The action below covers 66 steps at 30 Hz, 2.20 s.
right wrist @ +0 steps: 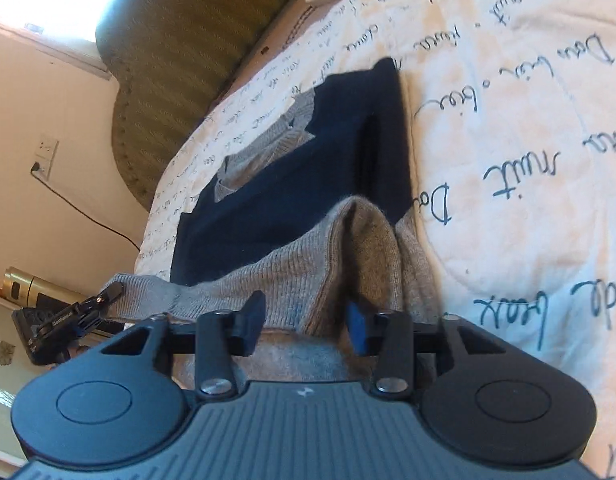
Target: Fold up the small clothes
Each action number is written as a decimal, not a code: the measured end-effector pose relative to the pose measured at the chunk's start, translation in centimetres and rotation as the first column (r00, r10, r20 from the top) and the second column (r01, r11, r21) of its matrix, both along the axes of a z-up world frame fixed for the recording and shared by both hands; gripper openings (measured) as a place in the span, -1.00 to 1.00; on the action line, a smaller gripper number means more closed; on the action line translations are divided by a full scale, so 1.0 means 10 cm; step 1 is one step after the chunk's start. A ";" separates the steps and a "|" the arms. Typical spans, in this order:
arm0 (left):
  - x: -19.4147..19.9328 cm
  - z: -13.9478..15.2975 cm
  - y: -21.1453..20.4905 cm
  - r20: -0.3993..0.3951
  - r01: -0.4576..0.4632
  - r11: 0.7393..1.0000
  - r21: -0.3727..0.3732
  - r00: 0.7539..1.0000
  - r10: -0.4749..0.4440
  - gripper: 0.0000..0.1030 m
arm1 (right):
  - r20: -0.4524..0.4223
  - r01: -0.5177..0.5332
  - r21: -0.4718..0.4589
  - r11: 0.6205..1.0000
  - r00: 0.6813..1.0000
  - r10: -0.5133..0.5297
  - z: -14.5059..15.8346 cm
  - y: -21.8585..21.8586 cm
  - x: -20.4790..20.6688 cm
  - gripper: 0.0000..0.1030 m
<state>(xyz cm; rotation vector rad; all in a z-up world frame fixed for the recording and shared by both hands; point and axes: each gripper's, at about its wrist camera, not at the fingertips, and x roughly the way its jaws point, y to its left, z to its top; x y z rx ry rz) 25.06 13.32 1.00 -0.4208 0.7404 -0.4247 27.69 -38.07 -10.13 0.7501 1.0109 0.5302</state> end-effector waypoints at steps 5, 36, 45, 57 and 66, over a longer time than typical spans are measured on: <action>0.04 -0.09 0.05 -0.025 -0.031 1.000 0.005 0.999 0.031 -0.93 | 0.028 0.057 -0.026 0.998 0.998 -0.056 -0.07 0.04 0.04 -0.91; 0.85 0.02 0.29 0.113 -0.336 0.941 -0.048 0.934 0.339 0.61 | 0.162 0.363 0.216 0.906 0.902 -0.400 0.11 -0.52 0.76 0.61; -0.71 -0.67 0.47 -0.130 -0.463 0.868 -0.177 0.886 0.446 0.62 | 0.124 0.347 0.094 0.933 0.926 -0.357 -0.07 -0.48 -0.91 0.61; -0.62 -0.89 0.00 -0.162 -0.475 0.821 -0.316 0.880 0.446 0.67 | 0.128 0.396 0.159 0.904 0.900 -0.417 -0.27 0.06 -0.62 0.61; -0.42 -1.01 0.04 -0.257 -0.517 0.810 -0.277 0.852 0.456 -0.89 | 0.043 0.441 0.152 0.885 0.891 -0.451 -0.44 0.24 -0.30 -0.85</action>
